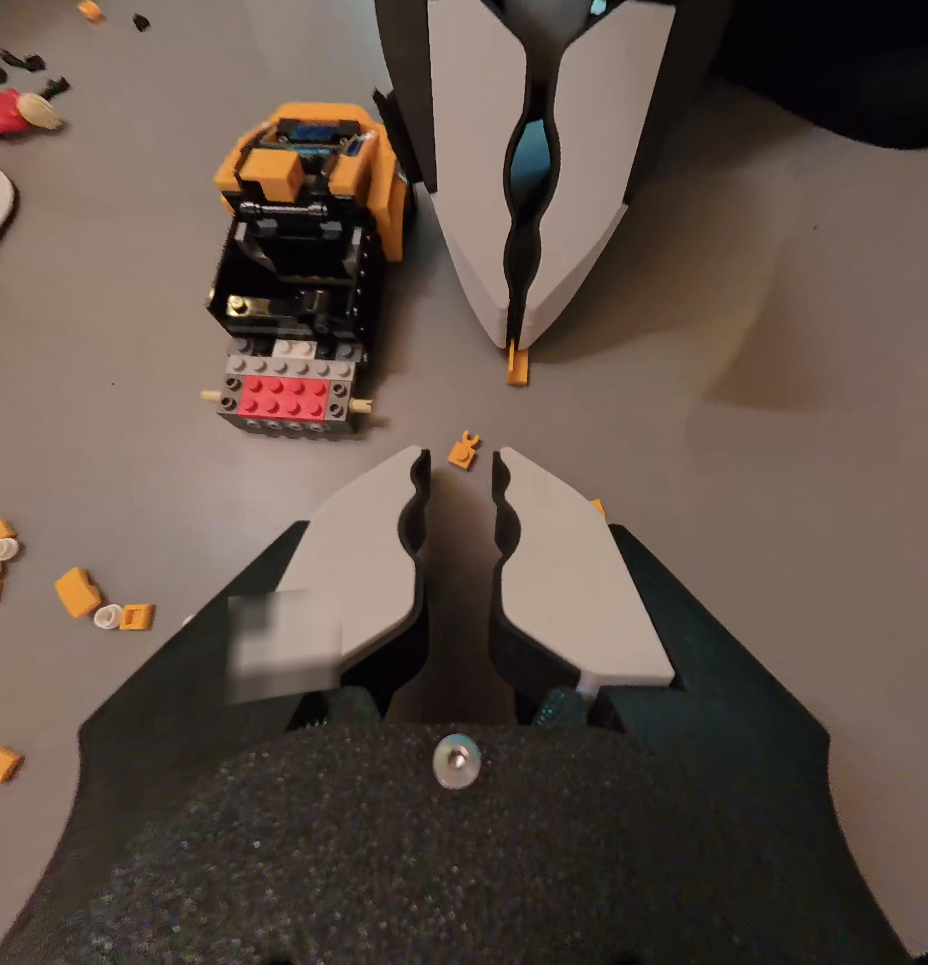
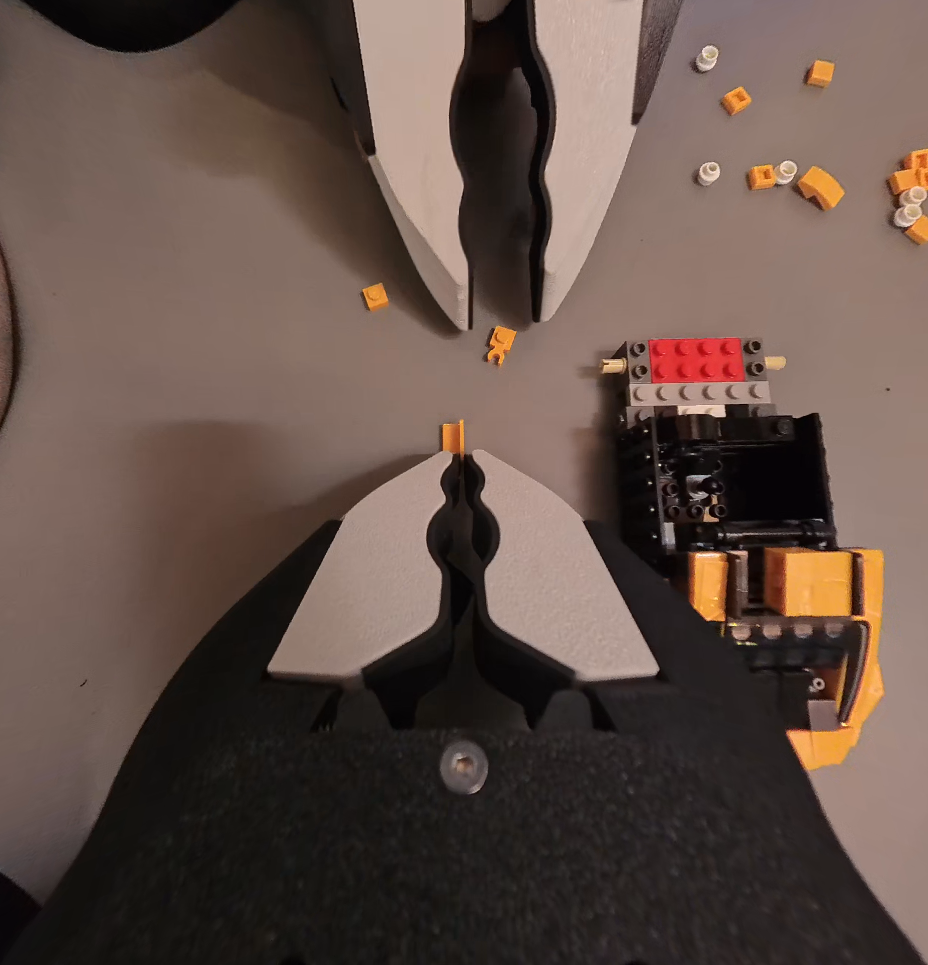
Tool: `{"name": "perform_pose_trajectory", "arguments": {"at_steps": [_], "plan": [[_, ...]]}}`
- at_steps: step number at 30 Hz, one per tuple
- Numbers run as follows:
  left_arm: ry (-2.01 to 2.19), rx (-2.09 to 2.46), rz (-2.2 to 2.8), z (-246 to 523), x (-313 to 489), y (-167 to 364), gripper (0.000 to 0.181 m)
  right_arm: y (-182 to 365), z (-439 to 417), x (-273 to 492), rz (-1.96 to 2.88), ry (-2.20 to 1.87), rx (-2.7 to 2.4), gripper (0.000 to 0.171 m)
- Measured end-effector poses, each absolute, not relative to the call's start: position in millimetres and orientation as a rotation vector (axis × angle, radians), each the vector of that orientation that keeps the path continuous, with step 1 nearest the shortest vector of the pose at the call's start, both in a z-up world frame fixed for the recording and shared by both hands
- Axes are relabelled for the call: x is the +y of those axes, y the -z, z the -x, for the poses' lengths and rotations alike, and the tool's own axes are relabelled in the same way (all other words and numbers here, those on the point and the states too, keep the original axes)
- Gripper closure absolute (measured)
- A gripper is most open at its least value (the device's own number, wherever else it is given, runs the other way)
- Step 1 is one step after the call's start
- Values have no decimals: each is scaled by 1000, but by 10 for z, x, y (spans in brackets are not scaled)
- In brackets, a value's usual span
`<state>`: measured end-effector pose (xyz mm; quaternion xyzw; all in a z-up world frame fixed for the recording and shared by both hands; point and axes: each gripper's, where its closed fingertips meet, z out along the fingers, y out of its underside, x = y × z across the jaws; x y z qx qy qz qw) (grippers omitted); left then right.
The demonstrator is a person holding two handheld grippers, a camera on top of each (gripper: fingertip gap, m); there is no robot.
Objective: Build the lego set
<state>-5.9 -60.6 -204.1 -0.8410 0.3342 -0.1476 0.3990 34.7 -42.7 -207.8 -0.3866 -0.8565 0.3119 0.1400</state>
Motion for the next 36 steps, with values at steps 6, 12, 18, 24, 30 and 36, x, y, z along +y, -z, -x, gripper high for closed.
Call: {"name": "perform_pose_trajectory", "arguments": {"at_steps": [6,12,18,24,30,36], "plan": [[382,906,2208,86,-619,2075,163,2075,-350,-421,1122,-908,-2472,170],[388,1010,2299,67,-658,2116,166,2072,-353,-418,1129,-923,-2465,170],[450,1034,2333,1,-711,2115,179,2070,-354,-417,1131,-931,-2459,170],[527,1038,2306,-128,-778,2094,181,2068,-350,-417,1130,-929,-2452,170],[537,989,2250,-35,-795,1945,164,2059,-342,-411,1129,-939,-2430,170],[537,1042,2278,79,-1040,1945,164,2004,-328,-397,1170,-1017,-2380,170]]}}
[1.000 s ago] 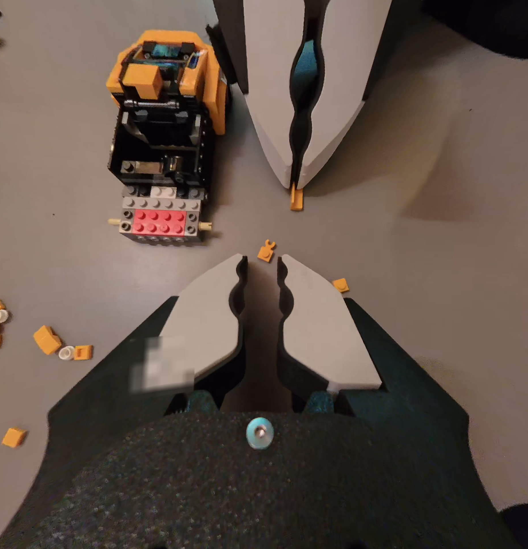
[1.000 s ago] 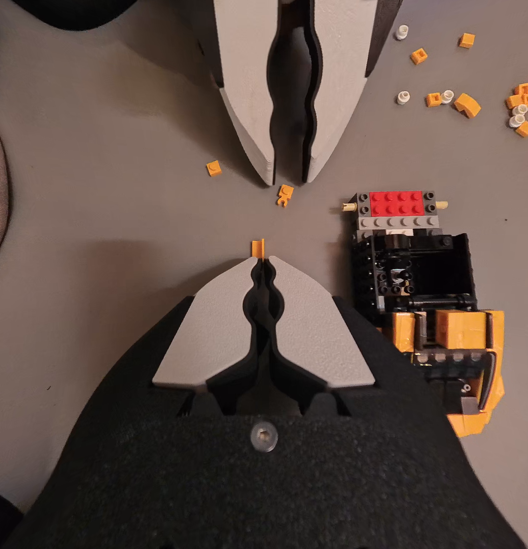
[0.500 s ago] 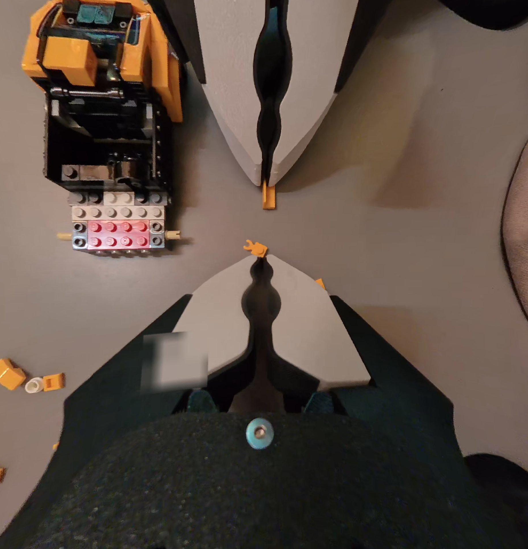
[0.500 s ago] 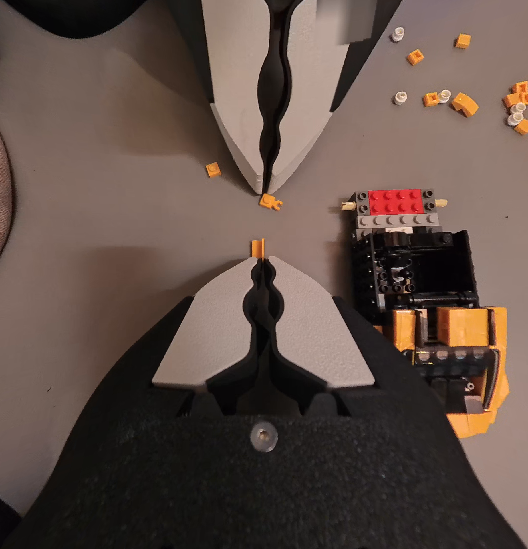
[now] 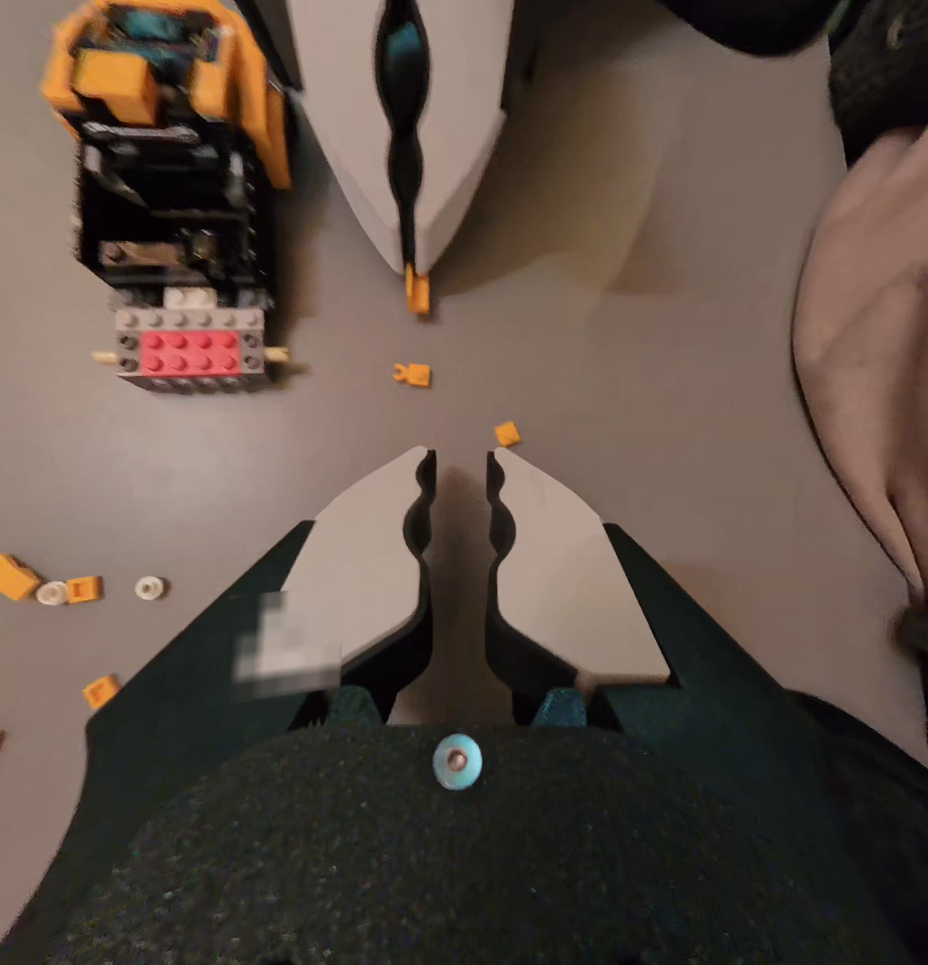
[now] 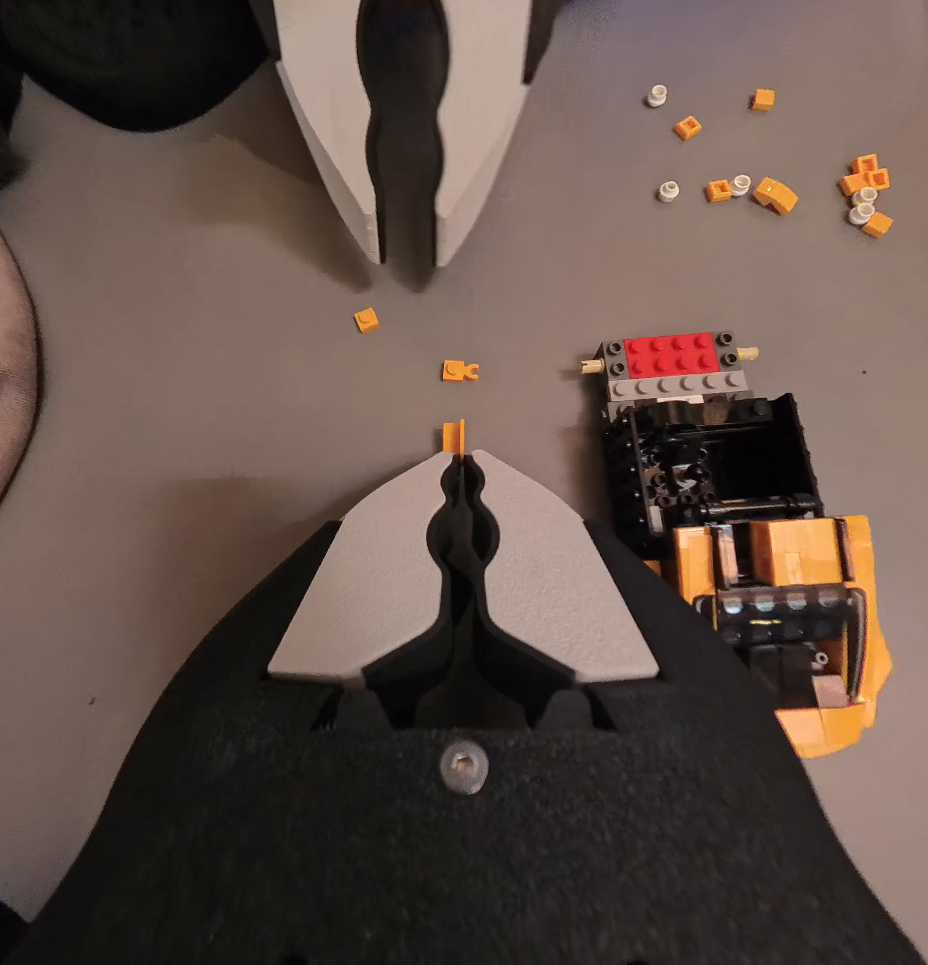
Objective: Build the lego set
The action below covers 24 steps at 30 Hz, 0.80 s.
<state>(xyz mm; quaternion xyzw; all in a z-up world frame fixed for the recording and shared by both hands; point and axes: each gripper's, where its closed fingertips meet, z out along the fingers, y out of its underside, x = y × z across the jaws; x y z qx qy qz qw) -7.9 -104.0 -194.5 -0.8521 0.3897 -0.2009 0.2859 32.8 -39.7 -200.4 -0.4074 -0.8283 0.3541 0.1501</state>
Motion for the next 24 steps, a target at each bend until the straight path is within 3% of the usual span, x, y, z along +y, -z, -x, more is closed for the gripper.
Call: {"name": "perform_pose_trajectory", "arguments": {"at_steps": [24], "plan": [[417,1143,2282,-287,-979,2117,178,1920,-380,-737,1095,-1112,-2451,170]]}}
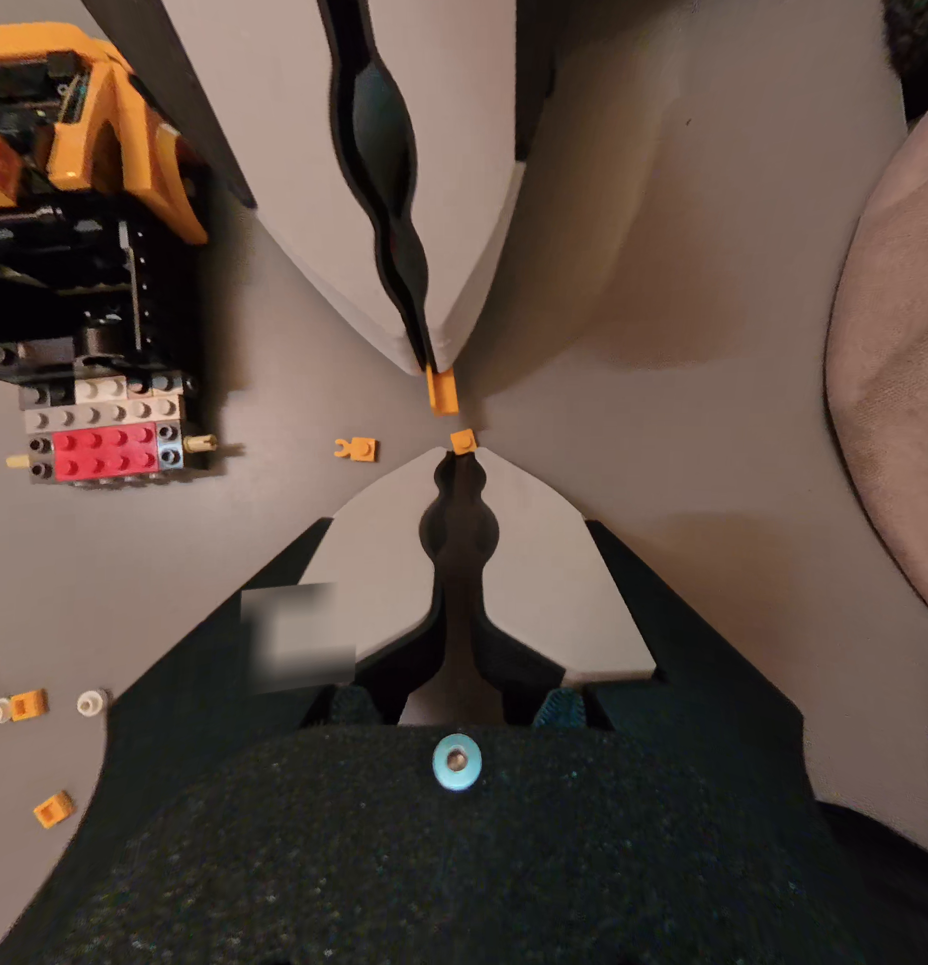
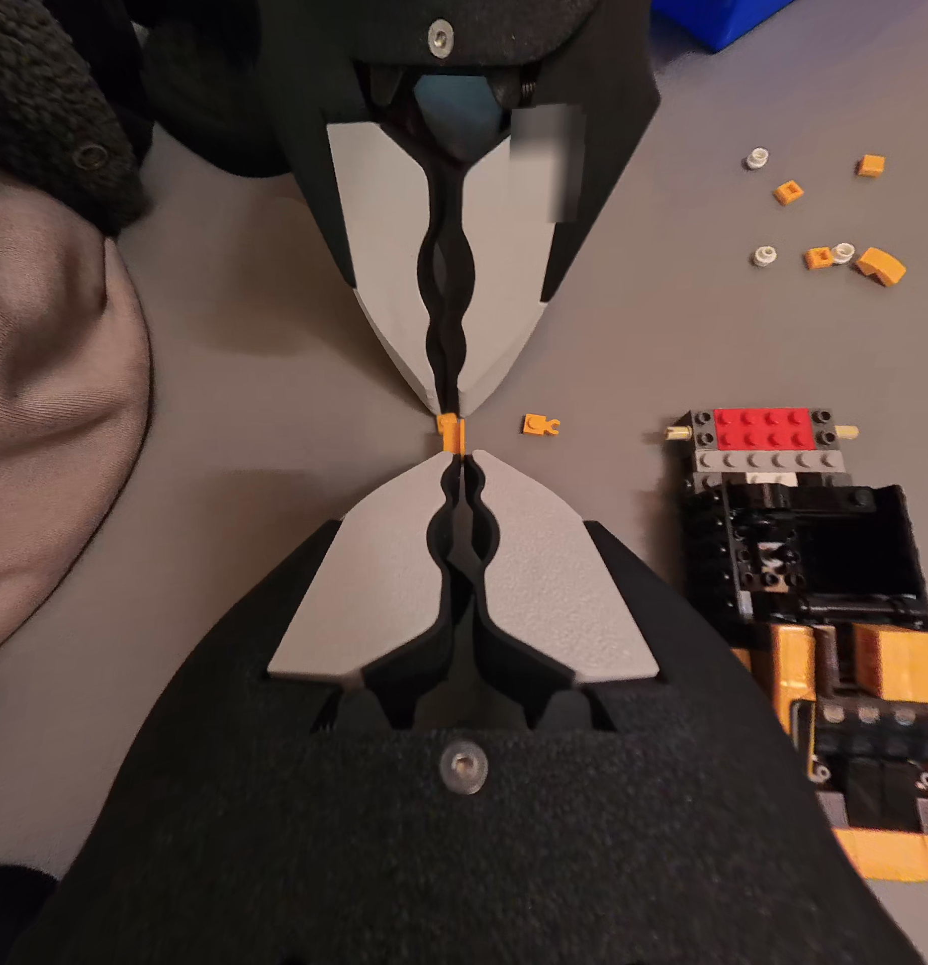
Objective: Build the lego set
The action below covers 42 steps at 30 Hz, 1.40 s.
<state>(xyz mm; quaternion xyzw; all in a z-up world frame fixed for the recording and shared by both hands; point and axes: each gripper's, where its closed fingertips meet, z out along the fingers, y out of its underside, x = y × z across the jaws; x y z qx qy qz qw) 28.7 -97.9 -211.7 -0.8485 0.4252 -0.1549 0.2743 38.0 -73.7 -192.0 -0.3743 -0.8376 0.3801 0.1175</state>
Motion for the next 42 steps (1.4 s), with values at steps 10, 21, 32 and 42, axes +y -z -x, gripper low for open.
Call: {"name": "perform_pose_trajectory", "arguments": {"at_steps": [10,21,32,42], "plan": [[433,1147,2247,-254,-949,2115,173,2017,-341,-798,1090,-953,-2512,170],[446,1141,2233,-249,-923,2116,173,2019,-305,-846,1094,-908,-2545,170],[509,1116,2213,-250,-922,2077,169,2044,-285,-843,1141,-867,-2545,170],[556,1076,2198,-289,-890,2051,174,2065,-282,-847,1139,-829,-2557,170]]}}
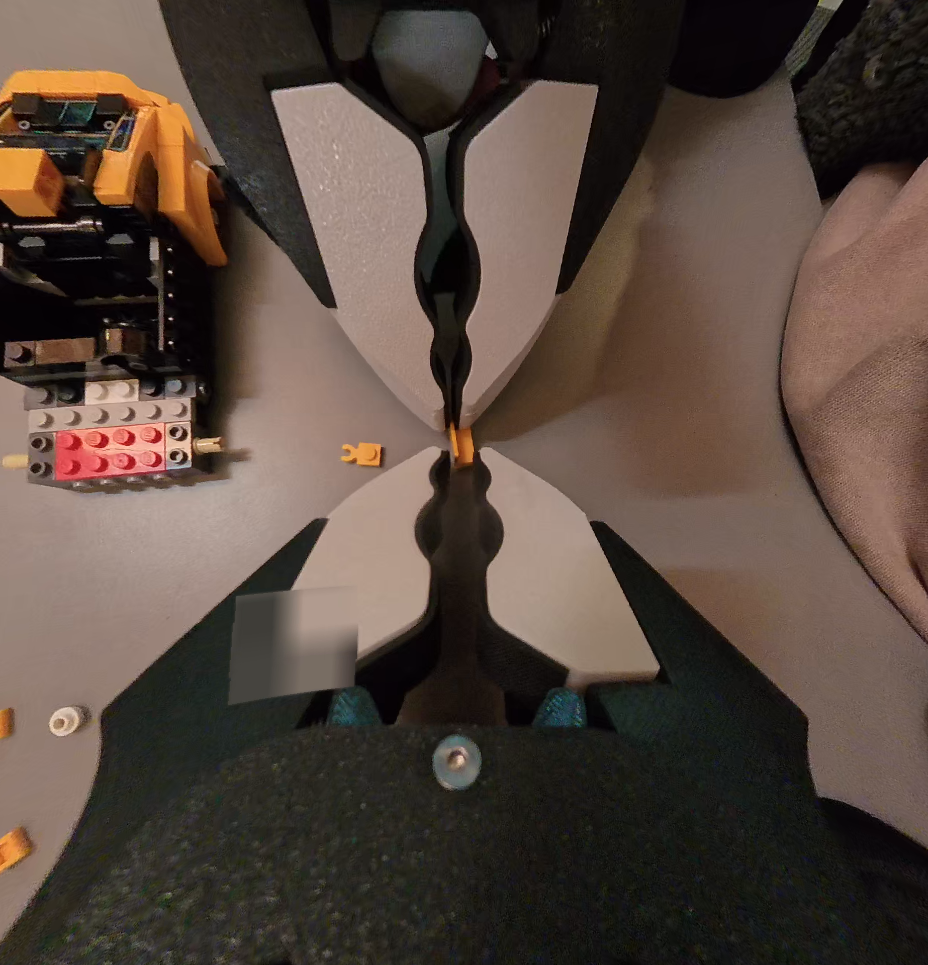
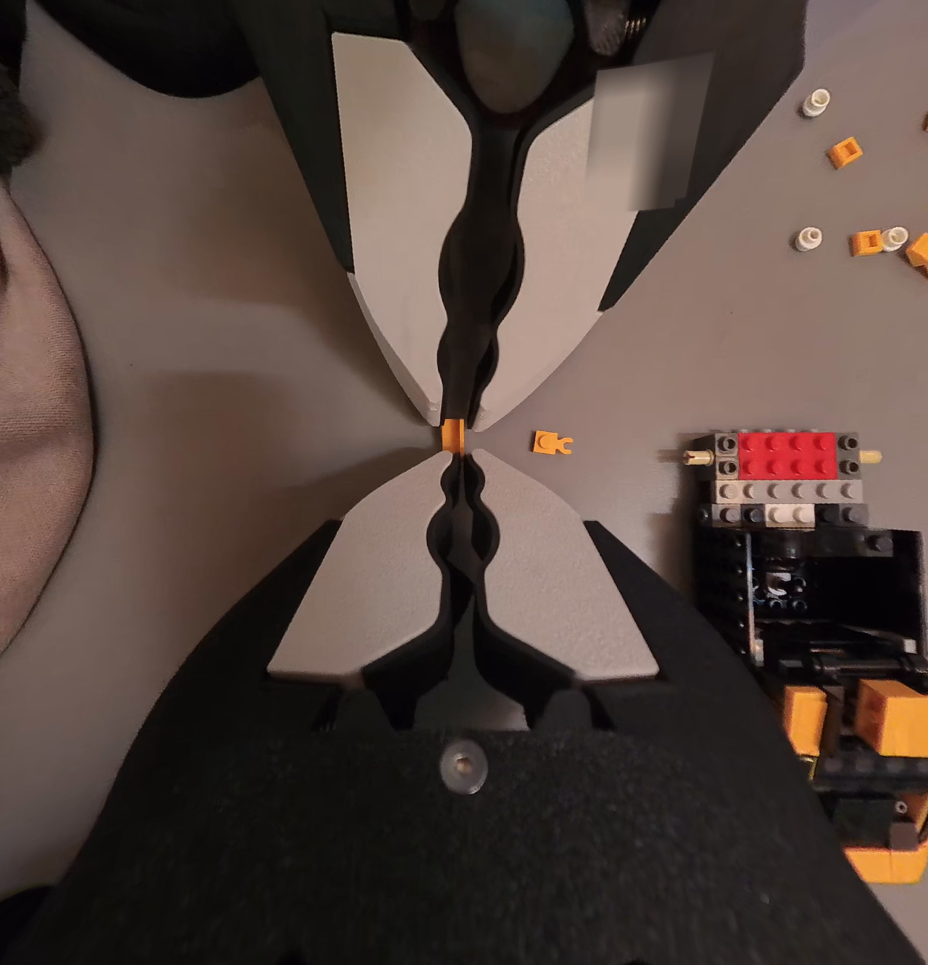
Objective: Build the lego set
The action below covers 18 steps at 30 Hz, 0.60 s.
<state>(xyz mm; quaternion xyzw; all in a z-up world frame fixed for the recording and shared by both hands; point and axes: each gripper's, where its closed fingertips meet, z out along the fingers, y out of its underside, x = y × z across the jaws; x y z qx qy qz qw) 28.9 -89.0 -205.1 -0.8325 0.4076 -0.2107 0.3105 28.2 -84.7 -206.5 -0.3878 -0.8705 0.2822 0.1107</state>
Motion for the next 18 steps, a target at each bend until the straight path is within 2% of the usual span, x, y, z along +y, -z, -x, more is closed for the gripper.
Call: {"name": "perform_pose_trajectory", "arguments": {"at_steps": [6,7,18], "plan": [[573,1064,2202,-298,-882,2056,175,2075,-282,-840,1132,-812,-2562,170],[571,1063,2203,-295,-879,2058,180,2076,-281,-842,1130,-810,-2563,170],[595,1037,2233,-285,-877,2066,180,2086,-267,-842,1155,-758,-2567,170]]}}
